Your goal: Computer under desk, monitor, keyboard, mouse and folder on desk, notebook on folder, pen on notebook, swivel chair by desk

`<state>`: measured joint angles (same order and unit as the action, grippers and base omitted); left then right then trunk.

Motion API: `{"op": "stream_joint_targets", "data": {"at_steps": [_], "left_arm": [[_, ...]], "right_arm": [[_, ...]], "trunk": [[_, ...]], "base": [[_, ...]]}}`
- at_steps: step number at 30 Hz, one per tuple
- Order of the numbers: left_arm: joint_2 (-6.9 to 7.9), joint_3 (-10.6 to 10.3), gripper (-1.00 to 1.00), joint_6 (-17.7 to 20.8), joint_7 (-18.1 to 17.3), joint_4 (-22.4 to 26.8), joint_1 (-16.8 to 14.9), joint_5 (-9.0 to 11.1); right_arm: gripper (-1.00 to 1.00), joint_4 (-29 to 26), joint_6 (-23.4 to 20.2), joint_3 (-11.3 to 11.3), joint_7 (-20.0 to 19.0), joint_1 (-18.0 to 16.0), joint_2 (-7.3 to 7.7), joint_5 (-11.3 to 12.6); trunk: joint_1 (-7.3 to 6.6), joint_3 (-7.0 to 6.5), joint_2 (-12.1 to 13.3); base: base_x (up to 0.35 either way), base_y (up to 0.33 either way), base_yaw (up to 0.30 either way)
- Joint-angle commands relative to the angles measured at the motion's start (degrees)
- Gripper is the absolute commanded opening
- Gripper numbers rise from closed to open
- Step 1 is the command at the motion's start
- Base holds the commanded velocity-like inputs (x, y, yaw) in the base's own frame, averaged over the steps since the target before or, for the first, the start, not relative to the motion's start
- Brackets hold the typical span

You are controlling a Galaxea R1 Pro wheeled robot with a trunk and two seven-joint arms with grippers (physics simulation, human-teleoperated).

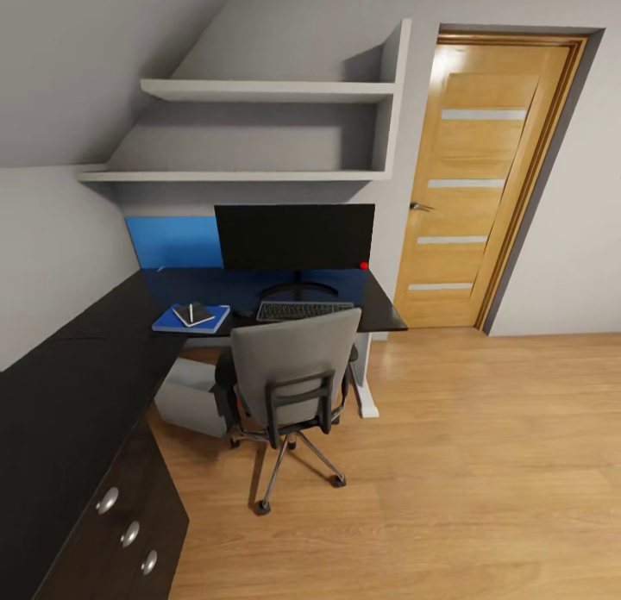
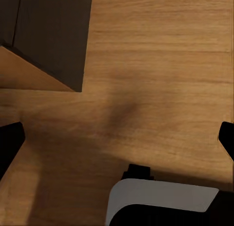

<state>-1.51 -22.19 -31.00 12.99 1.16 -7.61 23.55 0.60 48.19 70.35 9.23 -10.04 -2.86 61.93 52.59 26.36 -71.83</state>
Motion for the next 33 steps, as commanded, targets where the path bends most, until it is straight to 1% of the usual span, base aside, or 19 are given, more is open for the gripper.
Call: {"op": "stream_joint_targets", "data": {"at_steps": [1,2,3,4,9,12,33], "left_arm": [[-0.01,-0.6,1.0,-1.4,0.2,0.0,0.3,0.2],[-0.02,-0.6,1.0,-2.7,0.1,0.0,0.7,0.2],[-0.04,-0.6,1.0,-5.6,0.0,0.0,1.6,0.2],[-0.04,-0.6,1.0,-6.9,-0.1,0.0,2.0,0.2],[-0.05,-0.7,1.0,-10.9,-0.2,0.0,3.4,0.2],[-0.05,-0.7,1.0,-11.6,-0.2,0.0,3.7,0.1],[-0.15,-0.8,1.0,-12.0,-0.3,0.1,3.9,0.0]], "right_arm": [[1.0,0.1,0.0,0.6,0.5,0.0,0.02,-0.1],[1.0,0.1,0.0,0.6,0.5,0.0,0.06,-0.1],[1.0,0.1,0.0,0.7,0.5,0.0,0.09,-0.1],[1.0,0.1,-0.1,0.7,0.4,0.0,0.08,-0.1],[1.0,0.0,-0.1,0.7,0.4,0.0,0.03,-0.1],[1.0,0.0,-0.1,0.6,0.4,0.0,0.09,-0.1],[1.0,0.0,-0.1,0.6,0.4,0.0,0.21,-0.1]], "trunk": [[-0.23,-0.13,0.4],[-0.45,-0.31,0.8],[-0.67,-0.49,1.2],[-0.89,-0.67,1.6],[-1.99,-1.57,3.6],[-2.64,-2.1,4.8],[-2.64,-2.1,4.8]], "base": [[0.0,0.0,0.0],[0.0,0.0,0.0],[0.0,0.0,0.0],[0.0,0.0,0.0],[0.0,0.0,0.0],[0.0,0.0,0.0],[0.0,0.0,0.0]]}}
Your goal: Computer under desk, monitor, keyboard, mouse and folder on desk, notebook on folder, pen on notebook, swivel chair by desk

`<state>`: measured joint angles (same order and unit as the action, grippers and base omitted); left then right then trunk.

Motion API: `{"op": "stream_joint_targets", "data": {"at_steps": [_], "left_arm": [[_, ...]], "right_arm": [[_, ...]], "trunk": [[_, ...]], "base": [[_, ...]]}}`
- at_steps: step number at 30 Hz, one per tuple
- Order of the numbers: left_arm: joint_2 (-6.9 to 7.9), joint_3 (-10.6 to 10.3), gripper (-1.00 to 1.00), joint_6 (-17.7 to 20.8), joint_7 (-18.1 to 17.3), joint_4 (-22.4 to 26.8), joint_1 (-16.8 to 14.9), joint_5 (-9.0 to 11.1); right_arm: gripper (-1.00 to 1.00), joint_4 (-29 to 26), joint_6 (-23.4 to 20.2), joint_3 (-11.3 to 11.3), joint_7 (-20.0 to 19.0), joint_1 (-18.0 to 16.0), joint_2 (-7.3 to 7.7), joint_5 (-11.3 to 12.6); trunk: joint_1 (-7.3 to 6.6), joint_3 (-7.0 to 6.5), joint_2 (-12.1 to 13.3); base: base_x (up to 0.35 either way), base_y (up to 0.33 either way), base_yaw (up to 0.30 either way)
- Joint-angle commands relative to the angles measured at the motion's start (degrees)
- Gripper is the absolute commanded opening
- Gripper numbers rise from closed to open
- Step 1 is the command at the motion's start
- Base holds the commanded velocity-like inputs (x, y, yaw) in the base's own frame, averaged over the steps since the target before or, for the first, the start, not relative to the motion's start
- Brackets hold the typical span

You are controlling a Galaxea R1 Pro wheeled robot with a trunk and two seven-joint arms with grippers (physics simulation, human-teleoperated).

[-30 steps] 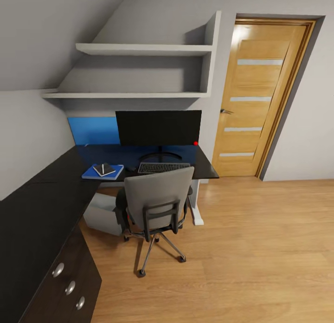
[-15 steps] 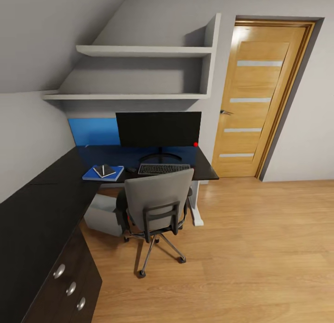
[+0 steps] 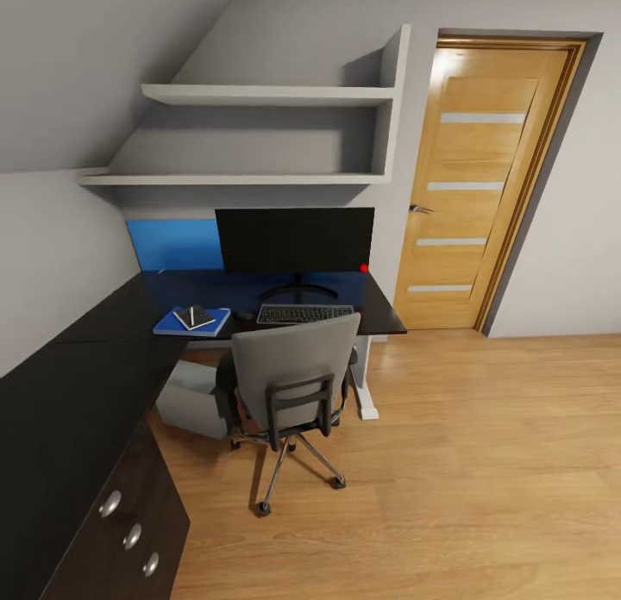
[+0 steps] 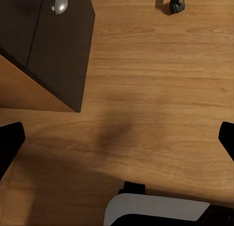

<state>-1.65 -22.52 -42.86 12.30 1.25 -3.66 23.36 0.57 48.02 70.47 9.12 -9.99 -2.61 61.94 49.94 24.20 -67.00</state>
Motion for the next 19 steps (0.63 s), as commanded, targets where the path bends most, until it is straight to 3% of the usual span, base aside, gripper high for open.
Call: {"op": "stream_joint_targets", "data": {"at_steps": [1,19], "left_arm": [[0.0,-0.5,1.0,-0.1,0.4,0.0,0.0,0.2],[0.1,-0.5,1.0,-0.1,0.4,0.0,0.0,0.2]], "right_arm": [[1.0,0.1,0.1,0.5,0.5,0.0,-0.03,-0.1],[1.0,0.0,0.1,0.5,0.5,0.0,-0.02,-0.1]], "trunk": [[0.0,0.06,0.0],[0.0,0.06,0.0]], "base": [[0.0,0.0,0.0],[0.0,0.0,0.0]]}}
